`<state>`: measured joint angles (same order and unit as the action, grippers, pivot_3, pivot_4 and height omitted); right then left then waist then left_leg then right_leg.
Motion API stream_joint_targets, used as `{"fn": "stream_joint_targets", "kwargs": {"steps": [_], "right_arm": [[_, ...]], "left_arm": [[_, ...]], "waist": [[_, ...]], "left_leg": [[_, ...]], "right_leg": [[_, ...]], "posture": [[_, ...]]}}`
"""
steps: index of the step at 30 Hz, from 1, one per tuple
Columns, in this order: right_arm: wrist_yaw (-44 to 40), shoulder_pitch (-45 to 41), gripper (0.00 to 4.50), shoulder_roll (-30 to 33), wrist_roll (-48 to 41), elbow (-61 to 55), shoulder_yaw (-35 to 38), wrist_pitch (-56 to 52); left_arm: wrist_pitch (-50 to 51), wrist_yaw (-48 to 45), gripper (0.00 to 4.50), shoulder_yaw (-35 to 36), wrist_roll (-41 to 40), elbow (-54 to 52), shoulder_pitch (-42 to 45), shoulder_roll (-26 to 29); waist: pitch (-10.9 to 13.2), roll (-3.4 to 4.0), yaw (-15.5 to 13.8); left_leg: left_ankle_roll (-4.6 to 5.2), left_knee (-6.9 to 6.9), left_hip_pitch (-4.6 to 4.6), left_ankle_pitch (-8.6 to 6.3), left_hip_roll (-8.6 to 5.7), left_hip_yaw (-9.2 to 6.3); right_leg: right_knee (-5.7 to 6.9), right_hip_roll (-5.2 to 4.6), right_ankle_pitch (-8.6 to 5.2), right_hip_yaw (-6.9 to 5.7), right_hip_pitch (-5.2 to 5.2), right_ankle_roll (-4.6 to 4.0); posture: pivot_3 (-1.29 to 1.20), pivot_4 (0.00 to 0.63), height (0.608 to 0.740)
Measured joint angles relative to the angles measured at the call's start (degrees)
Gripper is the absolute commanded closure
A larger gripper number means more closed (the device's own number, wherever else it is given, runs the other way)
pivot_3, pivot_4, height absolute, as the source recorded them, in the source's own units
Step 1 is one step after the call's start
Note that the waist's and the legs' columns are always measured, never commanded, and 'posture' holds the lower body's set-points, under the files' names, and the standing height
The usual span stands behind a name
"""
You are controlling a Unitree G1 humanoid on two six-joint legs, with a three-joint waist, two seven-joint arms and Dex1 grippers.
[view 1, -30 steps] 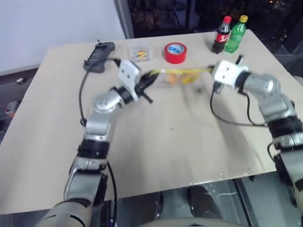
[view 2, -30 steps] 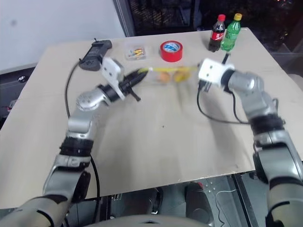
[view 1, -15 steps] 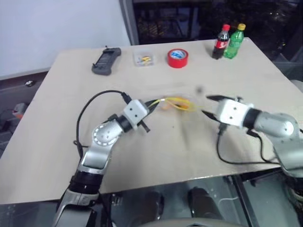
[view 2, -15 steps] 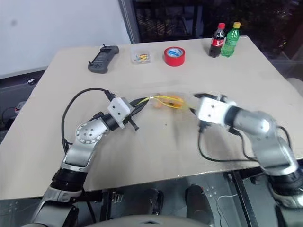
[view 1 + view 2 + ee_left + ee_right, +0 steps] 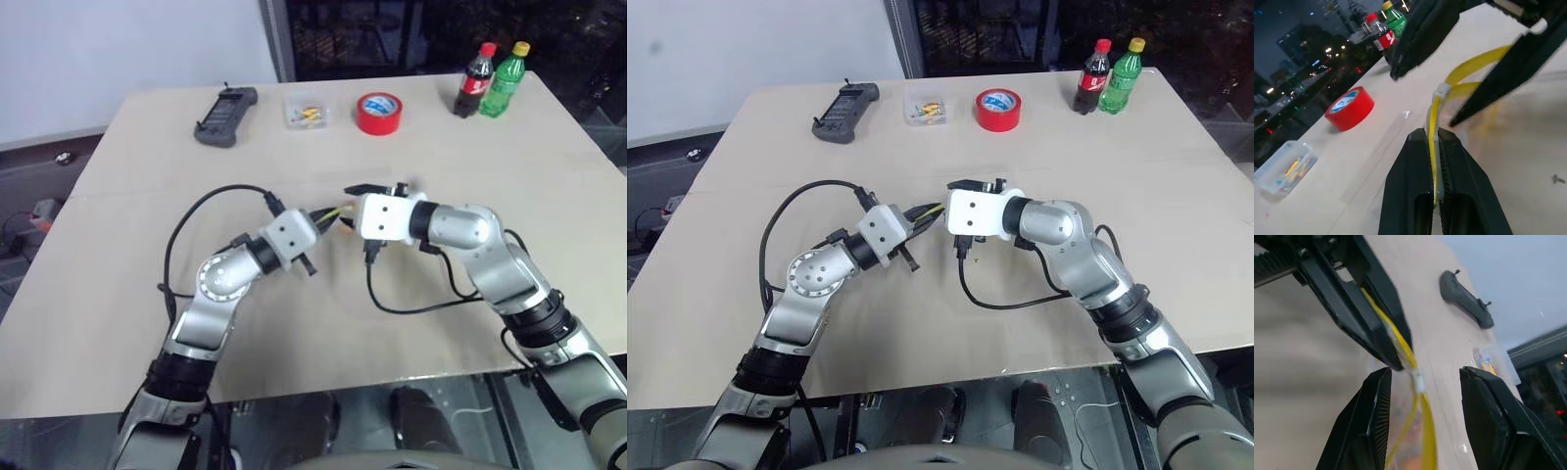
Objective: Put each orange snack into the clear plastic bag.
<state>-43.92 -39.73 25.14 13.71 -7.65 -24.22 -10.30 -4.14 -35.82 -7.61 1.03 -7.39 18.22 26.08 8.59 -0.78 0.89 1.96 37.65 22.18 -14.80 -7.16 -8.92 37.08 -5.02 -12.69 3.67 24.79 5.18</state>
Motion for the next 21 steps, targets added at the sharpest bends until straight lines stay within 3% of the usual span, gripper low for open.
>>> {"fn": "stream_joint_targets", "kwargs": {"steps": [1, 4, 21], "right_arm": [[-0.1, -0.1, 2.27, -0.1, 0.1, 0.3, 0.0, 0.3], [-0.7, -0.2, 3.44, -0.6, 0.1, 1.1, -0.1, 1.0], [-3.4, -0.5, 3.44, 0.6, 0.3, -1.6, 0.3, -0.3]], "left_arm": [[0.0, 0.0, 4.5, 0.0, 0.0, -0.2, -0.1, 0.0], [0.1, 0.5, 4.5, 0.3, 0.1, -0.5, -0.3, 0.0], [0.0, 0.7, 4.5, 0.3, 1.8, -0.6, -0.7, 1.2]], "waist": [[0.0, 0.0, 0.0], [0.0, 0.0, -0.1], [0.0, 0.0, -0.1]], "left_leg": [[0.0, -0.01, -0.01, 0.0, 0.0, 0.0], [0.0, -0.01, -0.04, 0.0, 0.0, 0.0], [0.0, -0.03, -0.05, 0.0, 0.01, 0.01]], "right_leg": [[0.0, 0.0, 0.0, 0.01, 0.0, 0.0], [0.01, 0.01, 0.0, 0.0, -0.02, 0.0], [0.01, 0.01, 0.0, 0.01, -0.03, 0.0]], "posture": [[0.0, 0.15, 0.74], [0.0, 0.15, 0.74], [0.0, 0.15, 0.74]]}}
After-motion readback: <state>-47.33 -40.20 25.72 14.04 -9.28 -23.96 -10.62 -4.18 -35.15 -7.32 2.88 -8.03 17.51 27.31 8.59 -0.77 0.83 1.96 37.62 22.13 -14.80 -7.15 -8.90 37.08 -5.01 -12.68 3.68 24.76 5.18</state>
